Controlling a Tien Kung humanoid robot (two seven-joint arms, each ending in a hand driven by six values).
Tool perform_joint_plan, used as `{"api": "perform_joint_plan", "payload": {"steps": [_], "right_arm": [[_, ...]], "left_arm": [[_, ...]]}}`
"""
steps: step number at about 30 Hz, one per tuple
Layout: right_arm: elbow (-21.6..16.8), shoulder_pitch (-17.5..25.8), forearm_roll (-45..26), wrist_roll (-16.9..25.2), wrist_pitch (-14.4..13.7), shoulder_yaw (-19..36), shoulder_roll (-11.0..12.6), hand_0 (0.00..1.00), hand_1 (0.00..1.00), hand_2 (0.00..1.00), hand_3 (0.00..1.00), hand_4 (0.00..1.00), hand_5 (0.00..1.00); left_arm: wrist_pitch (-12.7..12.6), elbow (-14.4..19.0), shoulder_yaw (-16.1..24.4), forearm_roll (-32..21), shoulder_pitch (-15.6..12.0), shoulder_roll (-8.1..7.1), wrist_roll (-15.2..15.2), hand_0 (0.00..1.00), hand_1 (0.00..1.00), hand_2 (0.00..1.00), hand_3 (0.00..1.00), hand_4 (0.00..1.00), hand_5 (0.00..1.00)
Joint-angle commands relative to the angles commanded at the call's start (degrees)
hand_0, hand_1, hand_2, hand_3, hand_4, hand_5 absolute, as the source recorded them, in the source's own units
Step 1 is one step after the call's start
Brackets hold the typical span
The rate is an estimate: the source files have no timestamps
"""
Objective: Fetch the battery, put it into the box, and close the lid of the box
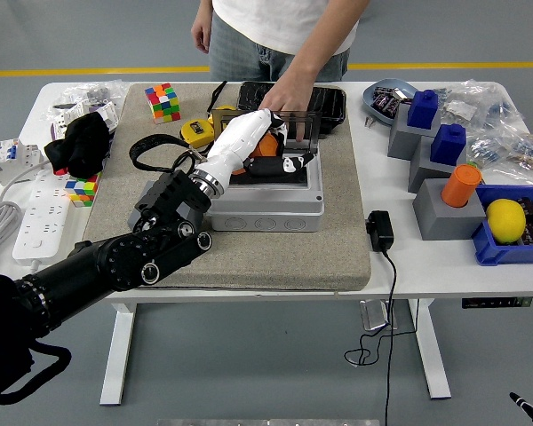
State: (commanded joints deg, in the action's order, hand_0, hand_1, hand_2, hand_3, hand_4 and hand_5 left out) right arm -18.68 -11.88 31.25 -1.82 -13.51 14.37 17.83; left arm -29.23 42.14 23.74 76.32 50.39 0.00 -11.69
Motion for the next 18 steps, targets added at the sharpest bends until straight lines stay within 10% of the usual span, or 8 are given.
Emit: {"api": "perform_joint_plan", "payload": {"steps": [18], "right_arm": [[-0.02, 0.10, -0.20, 0.07, 0.03, -0.45, 0.33, 0.850, 0.826, 0.798, 0.816, 0.998, 0.998]], "left_arm": [[0.53, 2.89, -1.09, -2.28, -0.53, 0.00, 0.21, 0.040, 0.002, 0.013, 0.002, 0.829, 0.381]]}}
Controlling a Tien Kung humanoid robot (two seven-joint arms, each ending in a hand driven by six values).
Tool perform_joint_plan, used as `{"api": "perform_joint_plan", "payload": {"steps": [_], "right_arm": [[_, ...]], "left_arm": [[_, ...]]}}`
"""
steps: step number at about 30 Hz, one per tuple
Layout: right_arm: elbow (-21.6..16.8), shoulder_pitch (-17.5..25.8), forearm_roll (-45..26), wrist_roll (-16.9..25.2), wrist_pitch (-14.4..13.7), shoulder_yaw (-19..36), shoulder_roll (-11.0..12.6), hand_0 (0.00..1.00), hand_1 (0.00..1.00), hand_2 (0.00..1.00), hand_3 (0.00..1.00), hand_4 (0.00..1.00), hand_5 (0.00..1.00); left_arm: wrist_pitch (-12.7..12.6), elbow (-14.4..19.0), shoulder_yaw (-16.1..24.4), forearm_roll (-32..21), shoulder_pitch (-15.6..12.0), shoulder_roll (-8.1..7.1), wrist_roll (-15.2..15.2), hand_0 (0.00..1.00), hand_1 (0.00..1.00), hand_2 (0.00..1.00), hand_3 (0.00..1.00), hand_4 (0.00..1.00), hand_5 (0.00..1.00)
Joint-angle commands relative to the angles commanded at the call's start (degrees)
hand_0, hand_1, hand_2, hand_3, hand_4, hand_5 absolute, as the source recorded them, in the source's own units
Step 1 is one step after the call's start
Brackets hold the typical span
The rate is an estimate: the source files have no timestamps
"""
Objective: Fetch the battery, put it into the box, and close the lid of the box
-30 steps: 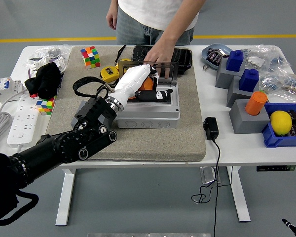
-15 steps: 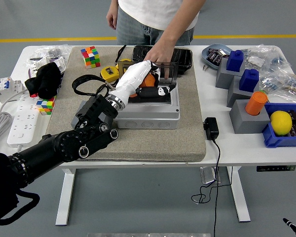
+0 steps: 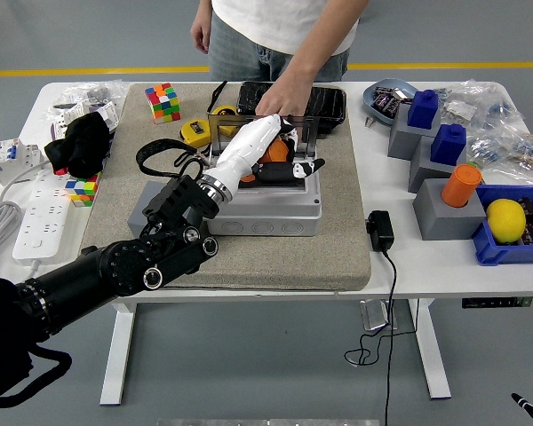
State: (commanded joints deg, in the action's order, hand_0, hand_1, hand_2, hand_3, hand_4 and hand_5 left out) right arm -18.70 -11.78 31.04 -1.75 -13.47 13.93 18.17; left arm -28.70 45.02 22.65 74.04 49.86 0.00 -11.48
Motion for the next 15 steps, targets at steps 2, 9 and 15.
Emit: {"api": "perform_joint_plan", "payload": {"steps": [2, 9, 15], "right_arm": [[-0.02, 0.06, -0.01, -0.01, 0.01, -0.07, -0.05, 0.850, 0.826, 0.798, 0.816, 0.998, 0.998], [0.01, -0.01, -0.27, -0.04, -0.01, -0.66, -0.06, 0.849, 0.826, 0.798, 0.816, 0.998, 0.998], [-0.03, -0.45, -0.36, -0.01, 0.04, -0.90, 0.03, 0.850, 0.826, 0.797, 0.816, 0.998, 0.998]], "left_arm": [[-0.04, 0.09, -0.16, 0.11, -0.10, 0.00, 0.03, 0.040, 0.002, 0.013, 0.002, 0.829, 0.381], [-0.20, -0.56, -0.37, -0.32, -0.24, 0.00, -0.11, 0.040, 0.002, 0.012, 0.002, 0.828, 0.378], [-1.17, -2.11, -0.45, -1.11, -0.13, 0.00, -0.85, 0.041, 0.002, 0.012, 0.002, 0.829, 0.374]]}}
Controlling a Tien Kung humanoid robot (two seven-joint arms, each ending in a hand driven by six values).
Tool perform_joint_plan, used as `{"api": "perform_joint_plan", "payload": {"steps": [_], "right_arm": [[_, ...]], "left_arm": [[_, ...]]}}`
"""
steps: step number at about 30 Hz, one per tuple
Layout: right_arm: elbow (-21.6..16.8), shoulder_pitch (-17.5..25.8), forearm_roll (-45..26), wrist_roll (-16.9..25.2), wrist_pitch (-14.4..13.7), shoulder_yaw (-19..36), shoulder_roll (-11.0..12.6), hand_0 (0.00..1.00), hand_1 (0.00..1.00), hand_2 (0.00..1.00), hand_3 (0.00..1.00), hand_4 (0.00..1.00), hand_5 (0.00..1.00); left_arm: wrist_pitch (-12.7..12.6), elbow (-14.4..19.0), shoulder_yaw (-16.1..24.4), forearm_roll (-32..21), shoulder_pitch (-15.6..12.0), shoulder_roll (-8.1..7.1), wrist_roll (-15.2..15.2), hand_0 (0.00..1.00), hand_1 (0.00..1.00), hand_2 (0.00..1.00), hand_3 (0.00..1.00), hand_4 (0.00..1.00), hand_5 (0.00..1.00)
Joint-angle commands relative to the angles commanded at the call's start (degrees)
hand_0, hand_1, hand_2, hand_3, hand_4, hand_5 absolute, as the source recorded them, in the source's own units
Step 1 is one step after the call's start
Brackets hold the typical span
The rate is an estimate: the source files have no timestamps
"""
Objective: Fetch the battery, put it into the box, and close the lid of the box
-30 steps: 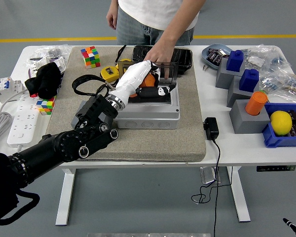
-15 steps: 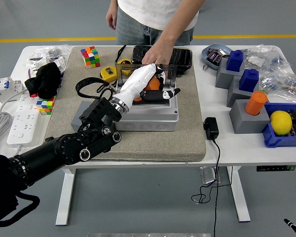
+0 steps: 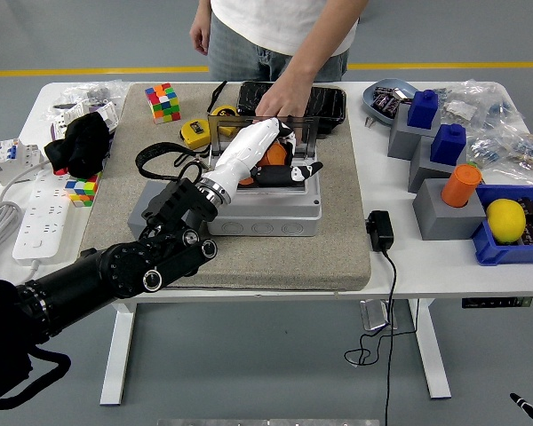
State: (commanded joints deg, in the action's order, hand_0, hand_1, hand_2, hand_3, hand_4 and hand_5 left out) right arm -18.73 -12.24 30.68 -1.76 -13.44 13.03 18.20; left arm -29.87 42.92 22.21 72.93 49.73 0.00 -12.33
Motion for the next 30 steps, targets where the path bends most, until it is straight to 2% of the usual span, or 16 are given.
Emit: {"api": "perform_joint_plan", "payload": {"steps": [4, 25, 26, 30], "right_arm": [[0.09, -0.27, -0.35, -0.01, 0.00, -0.60, -0.09, 0.849, 0.826, 0.797, 0.816, 0.998, 0.998], [0.13, -1.11, -0.44, -0.06, 0.10, -1.06, -0.71, 0.848, 0.826, 0.797, 0.816, 0.998, 0.998], [0.12, -1.13, -0.45, -0.07, 0.11, -1.08, -0.72, 0.849, 0.825, 0.797, 0.816, 0.998, 0.998], [0.17, -1.22, -0.47, -0.08, 0.14, -1.11, -0.75, 0.849, 0.825, 0.797, 0.816, 0.998, 0.998]], "left_arm": [[-0.78, -1.35, 0.22, -2.93, -0.03, 0.00, -0.87, 0.041, 0.002, 0.012, 0.002, 0.830, 0.375], [-1.30, -0.80, -1.20, -2.28, -0.08, 0.00, -0.87, 0.045, 0.002, 0.013, 0.002, 0.830, 0.373], [-1.17, -0.74, -1.29, -2.01, -0.09, 0.00, -0.79, 0.113, 0.082, 0.094, 0.072, 0.869, 0.360], [0.15, -0.49, -1.40, -1.38, -0.06, 0.00, -0.68, 0.113, 0.082, 0.094, 0.072, 0.869, 0.360]]}}
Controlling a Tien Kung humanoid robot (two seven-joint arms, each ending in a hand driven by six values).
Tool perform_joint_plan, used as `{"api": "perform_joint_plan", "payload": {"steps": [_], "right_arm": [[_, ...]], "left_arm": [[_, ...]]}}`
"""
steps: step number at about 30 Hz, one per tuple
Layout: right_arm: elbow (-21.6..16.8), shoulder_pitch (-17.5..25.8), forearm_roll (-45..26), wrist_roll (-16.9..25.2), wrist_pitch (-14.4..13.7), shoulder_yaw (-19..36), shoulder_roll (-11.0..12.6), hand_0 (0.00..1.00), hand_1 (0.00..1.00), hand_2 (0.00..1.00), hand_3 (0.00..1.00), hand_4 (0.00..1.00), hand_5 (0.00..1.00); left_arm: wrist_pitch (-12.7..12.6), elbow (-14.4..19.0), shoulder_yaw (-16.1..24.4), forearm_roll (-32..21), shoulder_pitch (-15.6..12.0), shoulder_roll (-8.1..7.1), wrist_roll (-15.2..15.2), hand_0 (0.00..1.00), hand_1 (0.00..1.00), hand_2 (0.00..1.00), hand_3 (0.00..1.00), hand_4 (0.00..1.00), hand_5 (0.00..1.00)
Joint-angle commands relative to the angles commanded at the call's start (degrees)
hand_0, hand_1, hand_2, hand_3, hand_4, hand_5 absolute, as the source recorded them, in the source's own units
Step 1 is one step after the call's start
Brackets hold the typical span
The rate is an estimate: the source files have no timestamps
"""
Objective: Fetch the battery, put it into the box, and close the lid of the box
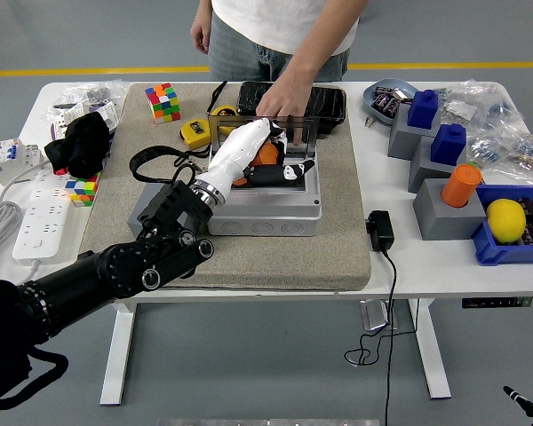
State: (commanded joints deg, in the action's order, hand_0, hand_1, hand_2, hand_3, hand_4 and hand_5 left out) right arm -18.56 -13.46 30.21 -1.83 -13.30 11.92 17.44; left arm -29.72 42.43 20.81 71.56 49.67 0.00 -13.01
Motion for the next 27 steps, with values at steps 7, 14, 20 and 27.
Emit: {"api": "perform_joint_plan", "payload": {"steps": [7, 14, 20, 27], "right_arm": [[0.02, -0.10, 0.01, 0.00, 0.02, 0.00, 0.01, 0.849, 0.825, 0.798, 0.817, 0.998, 0.998], [0.02, 0.07, 0.20, -0.06, 0.09, 0.31, -0.08, 0.848, 0.823, 0.797, 0.816, 0.998, 0.998], [0.01, 0.70, 0.84, -0.14, 0.16, 2.18, -0.11, 0.848, 0.821, 0.796, 0.816, 0.998, 0.998], [0.28, 2.55, 2.22, -0.26, 0.18, 5.93, -0.29, 0.848, 0.818, 0.793, 0.816, 0.998, 0.998]], "left_arm": [[3.53, 0.05, -0.06, 1.29, 0.08, 0.00, 0.90, 0.298, 0.472, 0.380, 0.369, 0.866, 0.372], [7.61, 2.78, 1.26, 5.49, 0.23, 0.00, 3.71, 0.998, 0.986, 0.863, 0.705, 0.998, 0.577], [15.72, 15.09, 6.62, 17.61, -3.02, 0.00, 13.50, 0.808, 0.743, 0.706, 0.655, 0.998, 0.600], [32.85, 32.22, 18.58, 4.86, -14.58, 0.00, 22.61, 0.754, 0.727, 0.690, 0.660, 0.998, 0.632]]}}
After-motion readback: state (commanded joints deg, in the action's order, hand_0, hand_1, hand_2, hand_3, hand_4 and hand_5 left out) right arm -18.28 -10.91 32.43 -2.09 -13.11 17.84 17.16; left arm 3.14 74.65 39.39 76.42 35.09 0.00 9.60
